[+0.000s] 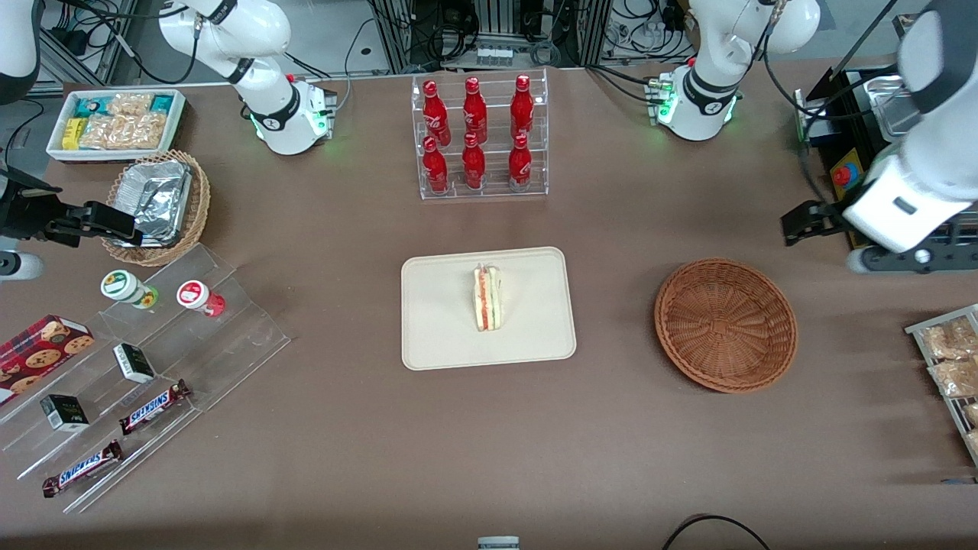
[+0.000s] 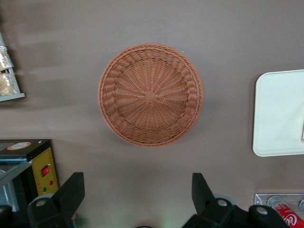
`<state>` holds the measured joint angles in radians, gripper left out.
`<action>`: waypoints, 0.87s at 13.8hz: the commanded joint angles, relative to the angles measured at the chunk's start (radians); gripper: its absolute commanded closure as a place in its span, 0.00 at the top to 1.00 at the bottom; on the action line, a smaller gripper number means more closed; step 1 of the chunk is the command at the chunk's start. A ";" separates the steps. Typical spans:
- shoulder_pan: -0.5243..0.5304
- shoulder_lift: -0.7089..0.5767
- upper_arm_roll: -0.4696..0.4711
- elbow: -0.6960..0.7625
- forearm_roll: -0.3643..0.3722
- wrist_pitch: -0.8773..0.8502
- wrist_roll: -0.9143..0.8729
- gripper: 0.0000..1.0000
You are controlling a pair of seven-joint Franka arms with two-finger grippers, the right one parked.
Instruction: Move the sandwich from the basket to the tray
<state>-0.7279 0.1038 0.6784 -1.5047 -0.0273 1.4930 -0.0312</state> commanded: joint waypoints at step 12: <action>0.601 -0.042 -0.608 0.006 0.000 -0.011 0.022 0.99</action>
<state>-0.3138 0.0803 0.2626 -1.5017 -0.0278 1.4903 -0.0147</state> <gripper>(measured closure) 0.004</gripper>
